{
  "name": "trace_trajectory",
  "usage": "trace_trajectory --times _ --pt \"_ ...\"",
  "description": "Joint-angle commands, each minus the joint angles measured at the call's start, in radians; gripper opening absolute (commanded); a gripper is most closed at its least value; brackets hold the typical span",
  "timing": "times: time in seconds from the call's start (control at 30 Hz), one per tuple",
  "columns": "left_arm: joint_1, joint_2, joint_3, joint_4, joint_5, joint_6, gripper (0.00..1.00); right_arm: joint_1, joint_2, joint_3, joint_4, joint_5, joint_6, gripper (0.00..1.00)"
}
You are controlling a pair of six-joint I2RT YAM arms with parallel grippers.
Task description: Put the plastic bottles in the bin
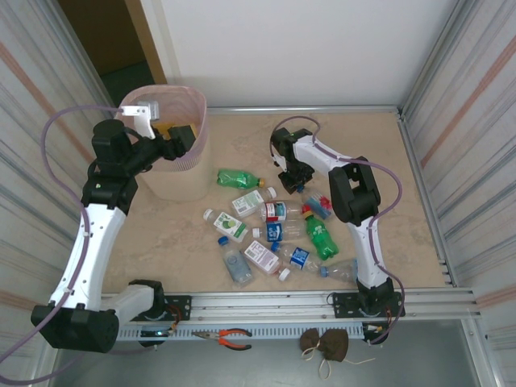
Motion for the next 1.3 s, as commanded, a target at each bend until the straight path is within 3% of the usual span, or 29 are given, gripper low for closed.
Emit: trace_trajectory --times 0.0,0.3,0.57,0.83,1.13,1.27 --pt "0.006 -0.013 -0.012 0.011 0.026 0.005 0.77 0.008 0.012 0.026 -0.036 0.034 -0.011 0.38" --pt "0.006 -0.007 -0.012 0.025 0.025 -0.037 0.77 0.004 -0.042 0.019 -0.012 0.137 -0.014 0.27" --pt "0.006 0.018 -0.010 0.075 0.129 -0.050 0.82 -0.005 -0.203 0.028 0.001 0.140 0.030 0.25" --pt "0.005 0.054 -0.022 0.143 0.215 -0.103 0.99 -0.006 -0.400 0.078 0.044 -0.033 0.135 0.25" --pt "-0.061 0.068 -0.020 0.197 0.231 -0.044 0.98 0.010 -0.592 0.069 0.186 -0.303 0.258 0.28" --pt "-0.097 0.096 0.004 0.195 0.282 -0.018 0.89 0.019 -0.684 -0.007 0.306 -0.403 0.297 0.28"
